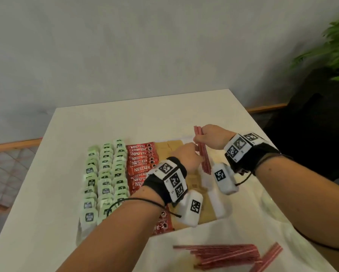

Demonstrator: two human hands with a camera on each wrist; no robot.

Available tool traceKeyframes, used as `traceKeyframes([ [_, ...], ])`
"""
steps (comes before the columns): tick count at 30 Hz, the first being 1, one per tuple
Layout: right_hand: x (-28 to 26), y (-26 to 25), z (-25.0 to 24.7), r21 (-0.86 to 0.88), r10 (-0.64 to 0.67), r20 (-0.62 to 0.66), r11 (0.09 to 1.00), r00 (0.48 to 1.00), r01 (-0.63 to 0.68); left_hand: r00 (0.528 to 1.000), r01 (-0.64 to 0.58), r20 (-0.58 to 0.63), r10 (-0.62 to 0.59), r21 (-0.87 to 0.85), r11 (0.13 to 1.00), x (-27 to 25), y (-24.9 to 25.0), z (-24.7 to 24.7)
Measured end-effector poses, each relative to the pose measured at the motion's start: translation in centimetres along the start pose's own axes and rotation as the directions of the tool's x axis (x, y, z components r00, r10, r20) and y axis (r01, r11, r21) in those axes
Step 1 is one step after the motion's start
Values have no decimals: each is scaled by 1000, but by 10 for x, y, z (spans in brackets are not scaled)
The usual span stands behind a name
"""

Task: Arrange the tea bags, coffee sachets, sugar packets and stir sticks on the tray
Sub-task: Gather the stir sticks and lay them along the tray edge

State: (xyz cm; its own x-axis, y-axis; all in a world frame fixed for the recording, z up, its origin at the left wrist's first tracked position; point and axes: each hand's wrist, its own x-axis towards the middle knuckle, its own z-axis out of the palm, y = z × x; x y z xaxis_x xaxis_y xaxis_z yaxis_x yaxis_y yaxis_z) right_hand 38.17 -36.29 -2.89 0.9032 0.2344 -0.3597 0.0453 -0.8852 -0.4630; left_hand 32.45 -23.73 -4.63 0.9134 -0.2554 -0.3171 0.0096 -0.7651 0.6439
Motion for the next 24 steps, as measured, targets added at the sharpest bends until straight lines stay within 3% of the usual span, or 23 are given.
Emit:
traceKeyframes([
  [3, 18, 4, 8, -40, 46, 30, 998, 998, -45, 999, 10, -37, -7, 80, 997, 13, -7, 1],
  [10, 28, 18, 25, -30, 72, -16, 997, 997, -72, 1000, 10, 1, -10, 147, 989, 27, -14, 11],
  [16, 10, 41, 22, 100, 36, -294, 995, 955, -7, 999, 34, -28, -30, 177, 984, 21, -16, 9],
  [18, -2, 44, 28, 89, -37, -355, 993, 934, 73, 999, 37, -36, -31, 180, 983, 17, -16, 7],
  [21, -4, 54, 48, -22, -285, -243, 957, 927, 289, 999, 23, -37, -17, 166, 986, 12, -15, 3],
  [24, -3, 63, 56, -37, -285, -121, 958, 951, 283, 998, 25, -54, -17, 156, 987, 7, -15, 1],
])
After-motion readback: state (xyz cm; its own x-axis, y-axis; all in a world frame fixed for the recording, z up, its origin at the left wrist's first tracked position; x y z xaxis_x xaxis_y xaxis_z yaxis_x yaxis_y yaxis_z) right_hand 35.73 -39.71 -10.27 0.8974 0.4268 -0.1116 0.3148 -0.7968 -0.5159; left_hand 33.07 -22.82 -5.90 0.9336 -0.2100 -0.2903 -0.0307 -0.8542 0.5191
